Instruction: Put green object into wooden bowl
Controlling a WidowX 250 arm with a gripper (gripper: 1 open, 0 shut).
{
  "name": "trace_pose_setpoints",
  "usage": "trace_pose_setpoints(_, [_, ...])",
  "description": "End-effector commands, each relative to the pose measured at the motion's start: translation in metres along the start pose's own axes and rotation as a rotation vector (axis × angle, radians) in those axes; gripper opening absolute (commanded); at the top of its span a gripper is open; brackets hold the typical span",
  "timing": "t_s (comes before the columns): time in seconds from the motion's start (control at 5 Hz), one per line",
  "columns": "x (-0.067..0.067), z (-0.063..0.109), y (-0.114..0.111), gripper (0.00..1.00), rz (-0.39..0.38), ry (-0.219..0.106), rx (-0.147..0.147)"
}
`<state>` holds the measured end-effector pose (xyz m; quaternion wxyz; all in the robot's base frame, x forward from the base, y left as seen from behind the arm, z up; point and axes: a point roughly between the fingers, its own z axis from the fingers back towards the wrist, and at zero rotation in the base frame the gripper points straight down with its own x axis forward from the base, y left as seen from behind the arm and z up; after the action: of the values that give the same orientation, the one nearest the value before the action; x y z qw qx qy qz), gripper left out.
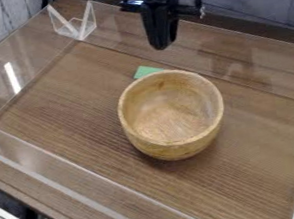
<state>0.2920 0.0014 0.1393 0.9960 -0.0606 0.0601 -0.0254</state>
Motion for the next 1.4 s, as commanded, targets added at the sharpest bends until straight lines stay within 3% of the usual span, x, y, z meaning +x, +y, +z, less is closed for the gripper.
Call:
trace_pose_setpoints(0.0, [0.001,0.01,-0.02,0.0,0.013,-0.055,0.001])
trace_pose_setpoints(0.4, [0.006,-0.018,-0.047,0.0,0.038,-0.039,0.01])
trace_pose_setpoints(0.6, [0.005,-0.031,-0.05,0.0,0.033,-0.033,0.013])
trace_pose_setpoints(0.8, [0.006,-0.039,-0.05,0.0,0.035,-0.032,0.012])
trace_pose_setpoints(1.2, [0.003,-0.04,-0.029,0.0,0.037,-0.029,0.007])
